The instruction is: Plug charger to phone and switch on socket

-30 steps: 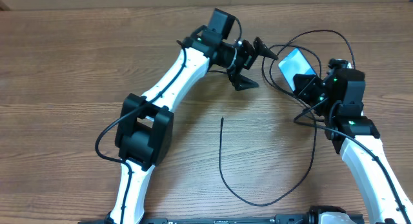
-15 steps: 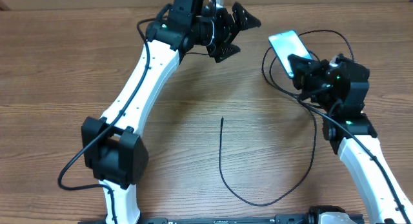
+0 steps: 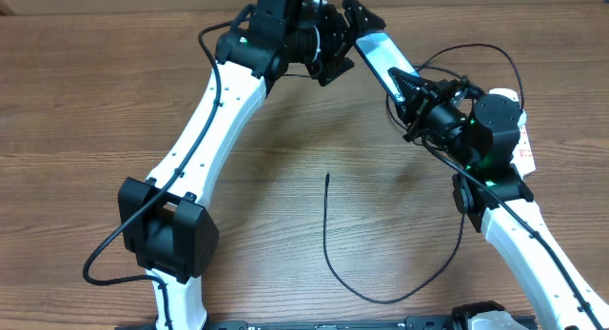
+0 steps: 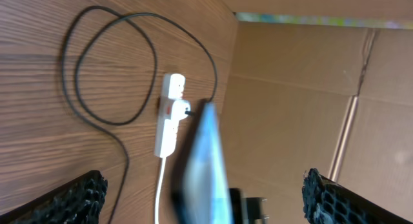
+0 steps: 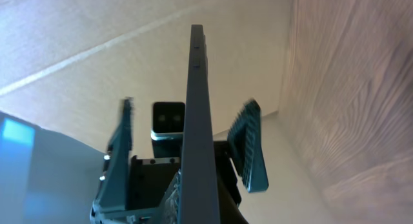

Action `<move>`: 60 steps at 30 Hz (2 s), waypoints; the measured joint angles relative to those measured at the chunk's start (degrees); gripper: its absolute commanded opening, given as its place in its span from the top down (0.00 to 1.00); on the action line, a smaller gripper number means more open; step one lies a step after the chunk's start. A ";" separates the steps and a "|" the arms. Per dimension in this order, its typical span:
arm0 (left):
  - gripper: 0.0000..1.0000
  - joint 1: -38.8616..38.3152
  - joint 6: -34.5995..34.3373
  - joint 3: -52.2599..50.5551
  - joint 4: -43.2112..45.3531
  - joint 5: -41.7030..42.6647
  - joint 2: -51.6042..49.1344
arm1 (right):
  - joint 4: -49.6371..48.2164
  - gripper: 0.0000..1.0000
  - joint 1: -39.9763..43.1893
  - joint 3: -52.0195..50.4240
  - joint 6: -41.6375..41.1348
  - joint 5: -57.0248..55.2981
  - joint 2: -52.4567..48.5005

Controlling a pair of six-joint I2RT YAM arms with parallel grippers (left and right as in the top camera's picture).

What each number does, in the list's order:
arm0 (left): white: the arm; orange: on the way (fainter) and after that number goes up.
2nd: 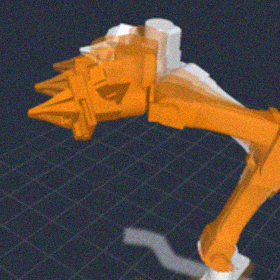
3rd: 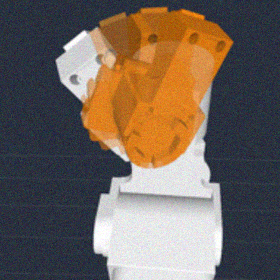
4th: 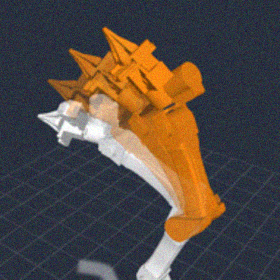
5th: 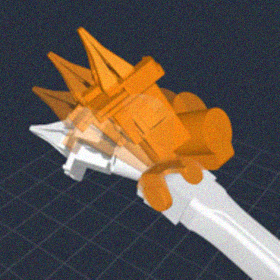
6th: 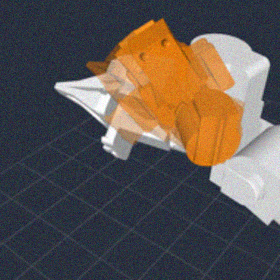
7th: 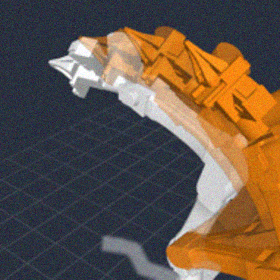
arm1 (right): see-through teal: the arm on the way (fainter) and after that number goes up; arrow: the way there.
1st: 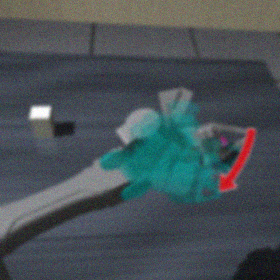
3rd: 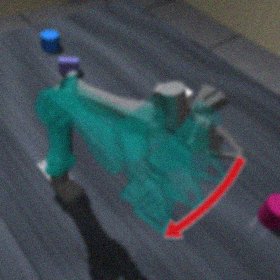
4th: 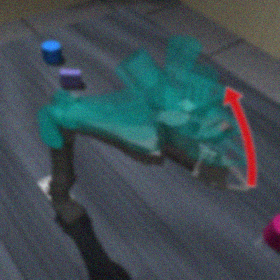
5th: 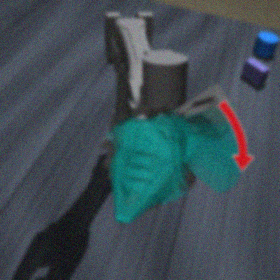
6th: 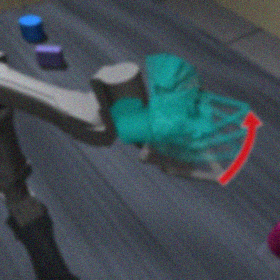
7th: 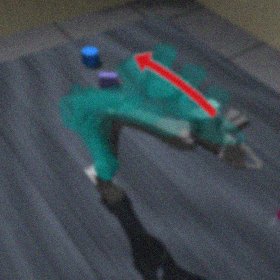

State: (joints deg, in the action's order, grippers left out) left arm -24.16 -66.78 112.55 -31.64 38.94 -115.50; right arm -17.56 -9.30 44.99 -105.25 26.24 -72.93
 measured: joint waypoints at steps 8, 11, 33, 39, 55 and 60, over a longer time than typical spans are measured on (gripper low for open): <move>0.00 -2.86 -4.57 0.00 2.56 -0.74 0.00 | -0.48 0.96 -2.49 0.00 -8.44 -0.57 0.00; 0.00 -3.30 -6.25 0.00 2.56 -0.87 0.00 | -0.94 0.96 -2.51 0.00 -9.88 -1.03 0.00; 0.86 -3.37 -10.25 0.00 0.85 -2.45 0.00 | -3.63 0.96 -2.47 0.00 -10.62 -1.88 0.00; 0.96 -3.37 -11.08 0.00 0.70 -2.78 0.00 | -3.69 0.96 -2.47 0.00 -9.94 -2.25 0.00; 0.96 -2.73 -10.40 -0.02 0.85 -3.69 0.00 | -3.87 0.09 -2.45 0.61 -8.31 -2.10 0.00; 0.96 -0.02 -8.98 -0.02 -0.87 -3.65 0.00 | -7.39 0.00 -2.45 0.63 -2.49 -1.79 0.00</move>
State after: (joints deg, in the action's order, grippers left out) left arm -24.18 -75.77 112.53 -32.51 35.29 -115.50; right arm -24.95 -11.75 45.63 -107.74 24.45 -72.93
